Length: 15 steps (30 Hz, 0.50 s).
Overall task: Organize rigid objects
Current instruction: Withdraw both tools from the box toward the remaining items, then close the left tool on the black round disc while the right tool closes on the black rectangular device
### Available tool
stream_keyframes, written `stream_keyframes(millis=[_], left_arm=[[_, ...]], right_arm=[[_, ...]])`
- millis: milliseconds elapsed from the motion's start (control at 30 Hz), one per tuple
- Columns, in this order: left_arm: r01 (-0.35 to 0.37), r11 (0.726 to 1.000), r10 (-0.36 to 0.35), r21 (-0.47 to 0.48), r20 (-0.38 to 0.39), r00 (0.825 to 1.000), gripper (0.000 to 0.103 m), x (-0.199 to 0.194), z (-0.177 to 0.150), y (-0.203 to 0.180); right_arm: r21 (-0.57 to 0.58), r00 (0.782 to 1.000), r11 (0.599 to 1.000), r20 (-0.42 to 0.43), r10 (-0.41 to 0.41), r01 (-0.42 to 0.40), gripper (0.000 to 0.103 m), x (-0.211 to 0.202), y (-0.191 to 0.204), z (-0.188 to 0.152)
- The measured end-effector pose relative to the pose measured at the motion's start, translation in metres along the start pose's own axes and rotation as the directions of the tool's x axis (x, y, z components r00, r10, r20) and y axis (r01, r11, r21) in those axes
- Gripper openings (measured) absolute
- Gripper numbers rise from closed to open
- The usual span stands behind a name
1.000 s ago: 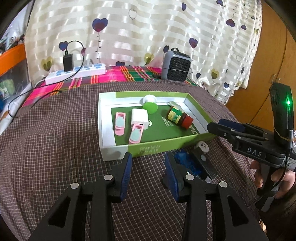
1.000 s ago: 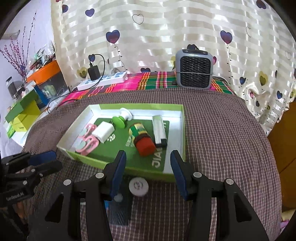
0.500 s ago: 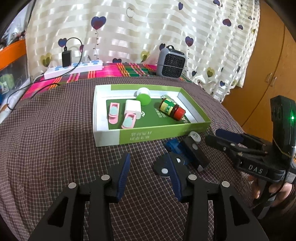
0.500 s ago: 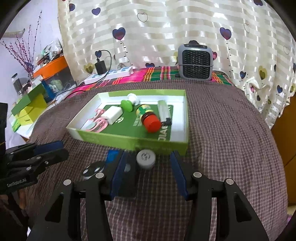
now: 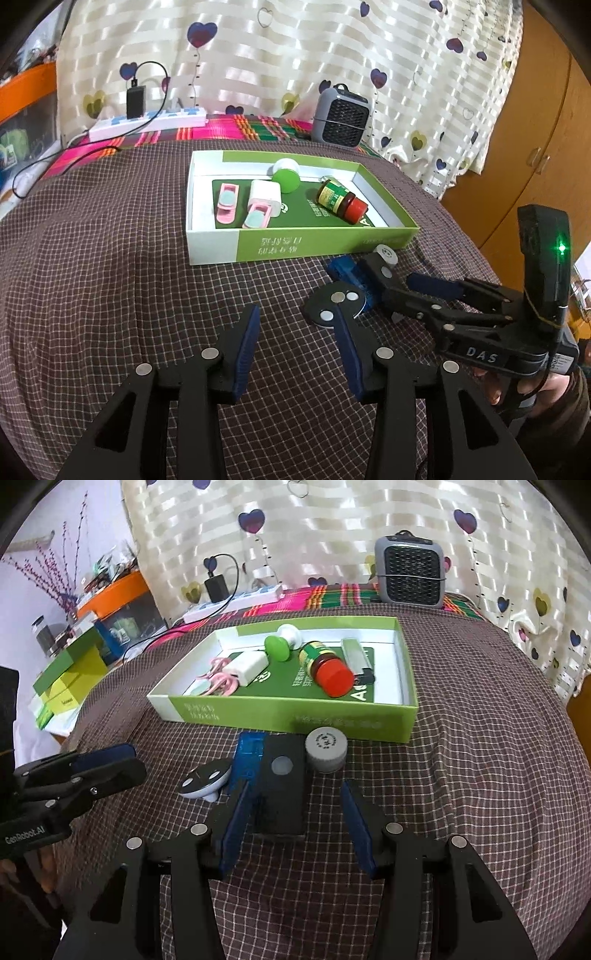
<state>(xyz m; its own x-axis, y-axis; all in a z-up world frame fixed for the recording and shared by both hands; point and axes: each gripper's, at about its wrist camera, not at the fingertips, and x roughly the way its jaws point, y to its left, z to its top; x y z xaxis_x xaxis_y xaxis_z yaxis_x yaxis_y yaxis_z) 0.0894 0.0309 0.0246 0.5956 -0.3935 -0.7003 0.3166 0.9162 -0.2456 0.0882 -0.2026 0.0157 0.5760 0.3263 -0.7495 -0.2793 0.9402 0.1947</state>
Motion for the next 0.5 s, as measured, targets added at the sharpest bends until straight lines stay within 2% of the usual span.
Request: stream_keyframes(millis=[200, 500], left_arm=[[0.008, 1.0, -0.008, -0.003, -0.006, 1.0, 0.041, 0.0027, -0.0015, 0.0013], [0.058, 0.998, -0.058, -0.008, -0.017, 0.998, 0.042, 0.0102, 0.0015, -0.0019]], right_arm=[[0.015, 1.0, 1.0, -0.027, -0.014, 0.014, 0.051, 0.0066, -0.0035, -0.0005], [-0.05, 0.999, 0.998, -0.029, -0.041, 0.039, 0.051, 0.008, 0.0021, -0.0018]])
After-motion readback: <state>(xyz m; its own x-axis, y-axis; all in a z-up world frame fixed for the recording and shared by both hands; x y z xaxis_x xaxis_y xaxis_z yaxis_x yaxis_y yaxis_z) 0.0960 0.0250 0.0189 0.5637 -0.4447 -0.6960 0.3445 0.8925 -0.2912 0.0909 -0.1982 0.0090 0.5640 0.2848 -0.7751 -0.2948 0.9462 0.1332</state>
